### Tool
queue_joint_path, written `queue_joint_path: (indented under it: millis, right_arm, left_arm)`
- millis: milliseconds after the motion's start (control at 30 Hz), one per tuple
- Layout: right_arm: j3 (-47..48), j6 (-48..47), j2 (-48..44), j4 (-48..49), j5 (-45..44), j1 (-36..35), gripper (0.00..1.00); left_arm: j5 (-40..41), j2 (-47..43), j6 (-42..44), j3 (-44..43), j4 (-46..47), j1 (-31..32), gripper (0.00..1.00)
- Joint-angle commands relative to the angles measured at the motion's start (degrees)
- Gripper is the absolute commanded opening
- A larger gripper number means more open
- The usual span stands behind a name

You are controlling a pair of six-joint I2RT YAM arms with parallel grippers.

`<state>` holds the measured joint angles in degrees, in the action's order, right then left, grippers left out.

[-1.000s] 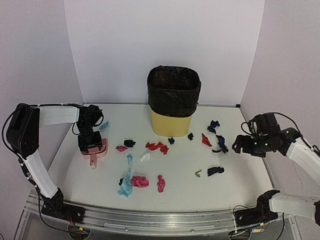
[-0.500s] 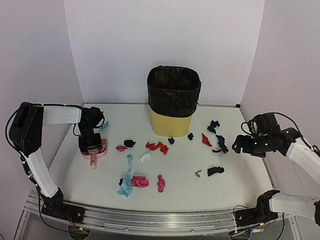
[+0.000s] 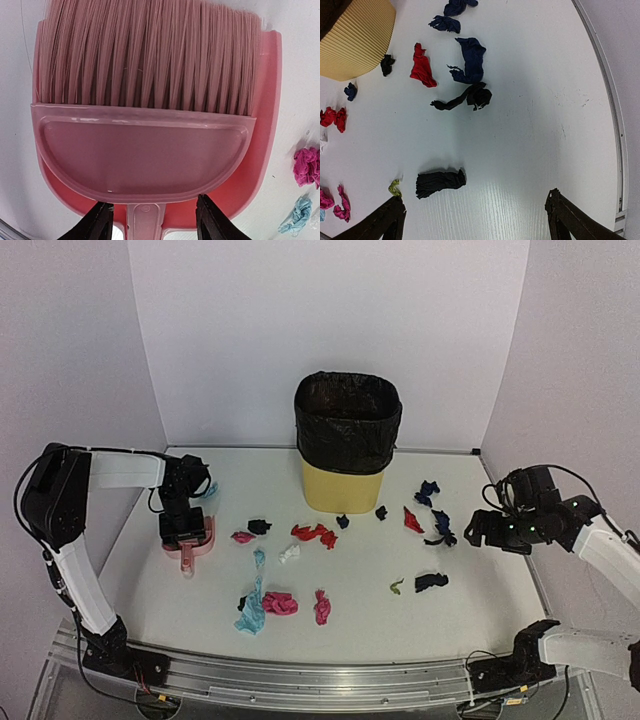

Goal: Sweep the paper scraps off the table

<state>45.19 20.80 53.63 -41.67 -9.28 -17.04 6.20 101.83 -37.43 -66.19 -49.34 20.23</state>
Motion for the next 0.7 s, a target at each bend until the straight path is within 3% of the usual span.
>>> queue_joint_path:
  millis: [0, 333, 667]
  right_arm:
    - [-0.54, -0.49, -0.8, 0.38, -0.83, 0.16, 0.96]
    - [-0.54, -0.42, -0.74, 0.41, -1.0, 0.16, 0.96]
    - [-0.63, -0.47, -1.14, 0.4, -1.44, 0.16, 0.96]
  left_arm:
    - [0.32, 1.79, 0.68, 0.19, 0.78, -0.28, 0.54]
    - [0.73, 1.25, -0.28, -0.03, 1.23, -0.27, 0.43]
    - [1.51, 0.48, -0.68, -1.79, 1.44, -0.27, 0.24]
